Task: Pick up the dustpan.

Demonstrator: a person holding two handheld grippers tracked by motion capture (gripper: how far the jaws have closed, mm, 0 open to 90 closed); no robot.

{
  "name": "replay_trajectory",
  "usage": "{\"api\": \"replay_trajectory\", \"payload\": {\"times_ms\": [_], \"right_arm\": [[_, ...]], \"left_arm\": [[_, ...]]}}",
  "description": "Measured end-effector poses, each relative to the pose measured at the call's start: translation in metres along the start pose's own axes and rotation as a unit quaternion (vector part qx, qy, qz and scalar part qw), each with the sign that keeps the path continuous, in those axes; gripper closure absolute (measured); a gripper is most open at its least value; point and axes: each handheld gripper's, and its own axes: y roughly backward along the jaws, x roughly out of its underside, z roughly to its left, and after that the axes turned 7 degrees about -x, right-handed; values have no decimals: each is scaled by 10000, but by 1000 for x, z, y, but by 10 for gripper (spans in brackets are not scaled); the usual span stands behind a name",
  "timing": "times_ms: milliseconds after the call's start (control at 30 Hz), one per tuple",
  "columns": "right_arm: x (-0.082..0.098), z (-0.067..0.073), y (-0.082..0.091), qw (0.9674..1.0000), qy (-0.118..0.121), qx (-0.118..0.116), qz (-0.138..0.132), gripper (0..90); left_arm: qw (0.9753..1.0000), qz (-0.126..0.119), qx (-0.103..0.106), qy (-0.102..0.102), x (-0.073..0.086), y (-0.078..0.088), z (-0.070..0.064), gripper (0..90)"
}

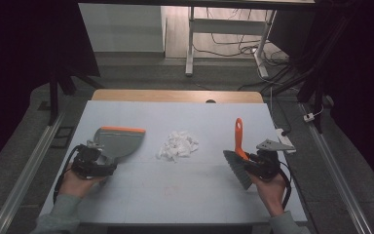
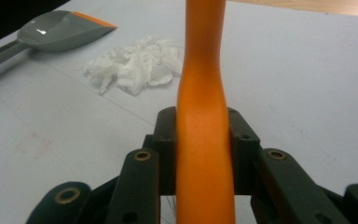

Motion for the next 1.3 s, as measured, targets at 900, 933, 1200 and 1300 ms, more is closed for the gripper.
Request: {"api": "replay_trajectory", "payload": {"times_ms": [900, 933, 1200, 1300], "right_arm": [[2, 0, -3, 9999, -23, 88, 65, 704], [2, 0, -4, 9999, -28, 92, 69, 704], [3, 0, -5, 9999, -32, 109, 92, 704], [3, -1, -5, 9999, -41, 109, 87, 704]], "left_arm": [[9988, 227, -142, 405, 1, -32, -1, 356], [9987, 235, -160, 422, 1, -33, -1, 366], [9978, 365, -262, 497, -4, -43, 0, 463], [9978, 283, -243, 541, -4, -43, 2, 562]]}}
